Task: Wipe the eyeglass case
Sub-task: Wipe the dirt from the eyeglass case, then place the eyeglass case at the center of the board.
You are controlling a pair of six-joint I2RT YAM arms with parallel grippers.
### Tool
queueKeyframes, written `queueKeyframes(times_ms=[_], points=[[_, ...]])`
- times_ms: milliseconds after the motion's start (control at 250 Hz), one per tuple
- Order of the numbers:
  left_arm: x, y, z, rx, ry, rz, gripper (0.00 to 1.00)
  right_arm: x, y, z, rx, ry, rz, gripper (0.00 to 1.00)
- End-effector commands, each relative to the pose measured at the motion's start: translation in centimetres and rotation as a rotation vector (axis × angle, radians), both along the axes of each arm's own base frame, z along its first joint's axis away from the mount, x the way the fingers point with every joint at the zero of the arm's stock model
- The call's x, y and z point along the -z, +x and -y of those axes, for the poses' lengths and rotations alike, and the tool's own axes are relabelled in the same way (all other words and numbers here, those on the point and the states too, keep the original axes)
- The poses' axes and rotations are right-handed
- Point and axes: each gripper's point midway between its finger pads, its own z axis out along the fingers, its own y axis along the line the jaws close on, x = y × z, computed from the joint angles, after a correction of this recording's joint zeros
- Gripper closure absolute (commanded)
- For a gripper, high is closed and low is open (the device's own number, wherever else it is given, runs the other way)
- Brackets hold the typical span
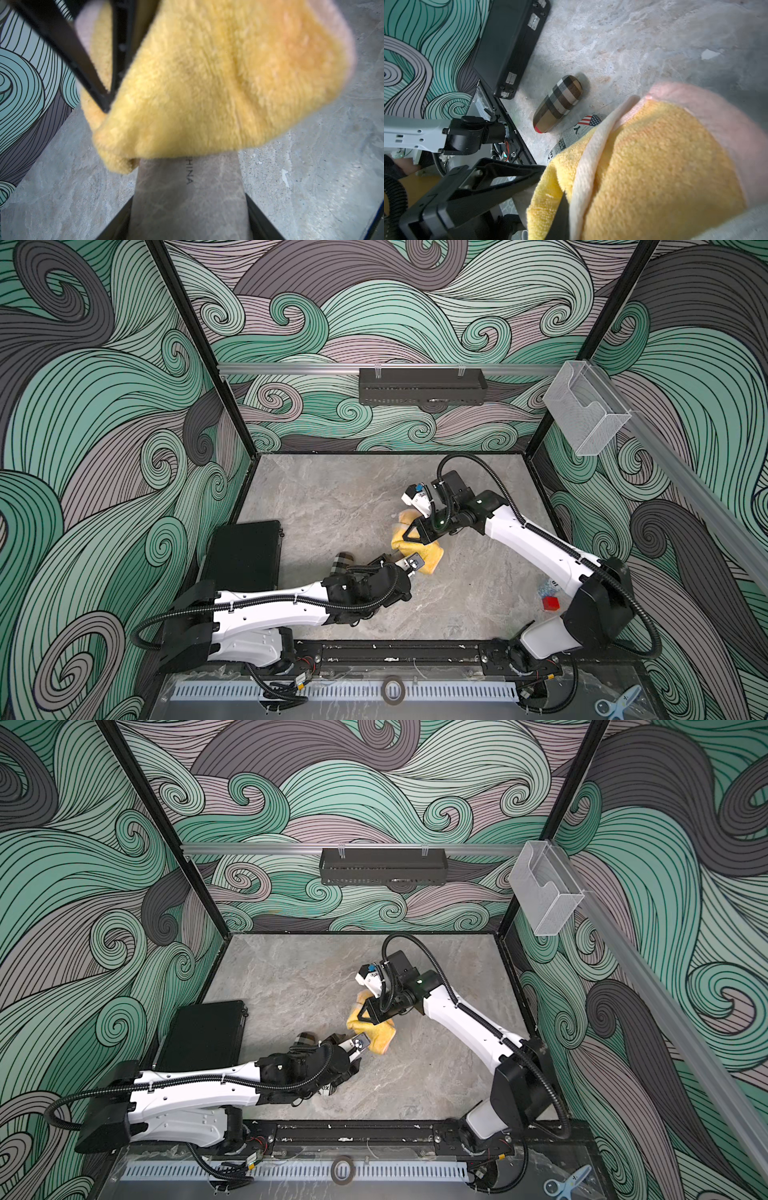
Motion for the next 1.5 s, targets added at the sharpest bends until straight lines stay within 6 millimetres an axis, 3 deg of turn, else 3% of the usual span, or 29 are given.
queueKeyframes(times_ms=[0,120,244,392,571,699,731,931,1167,1498], points=[[-2.4,0.9,-0.4,-0.09,-0.122,0.043,0.53,2.4,1.6,5.8,0.235,-0.195,0.041,1.0],[-2.4,1.0,-1.2,-0.146,-0.152,0.002,0.53,2.3,1.7,10.5,0.418,-0.272,0.134,1.0],[-1.6,1.1,-1.6,-0.21,-0.183,-0.061,0.53,0.8,0.5,12.4,0.509,-0.203,0.216,1.0],[-0.7,1.9,-1.8,-0.337,-0.291,-0.193,0.54,-0.5,-1.9,12.3,0.512,-0.059,0.25,1.0],[0.0,3.8,-0.3,-0.472,-0.407,-0.331,0.56,0.1,-3.8,13.0,0.547,0.033,0.27,1.0],[0.6,5.6,0.7,-0.545,-0.459,-0.372,0.56,0.4,-4.4,13.9,0.582,0.04,0.29,1.0],[1.7,6.0,1.0,-0.562,-0.446,-0.394,0.57,0.6,-4.5,14.2,0.591,0.035,0.292,1.0],[4.4,7.8,2.6,-0.603,-0.401,-0.433,0.57,1.6,-5.3,15.9,0.639,-0.019,0.297,1.0],[6.8,8.5,3.7,-0.617,-0.371,-0.444,0.57,2.1,-5.7,16.3,0.644,-0.029,0.297,1.0],[9.9,8.8,3.1,-0.662,-0.311,-0.427,0.55,2.2,-5.6,16.3,0.646,-0.032,0.293,1.0]])
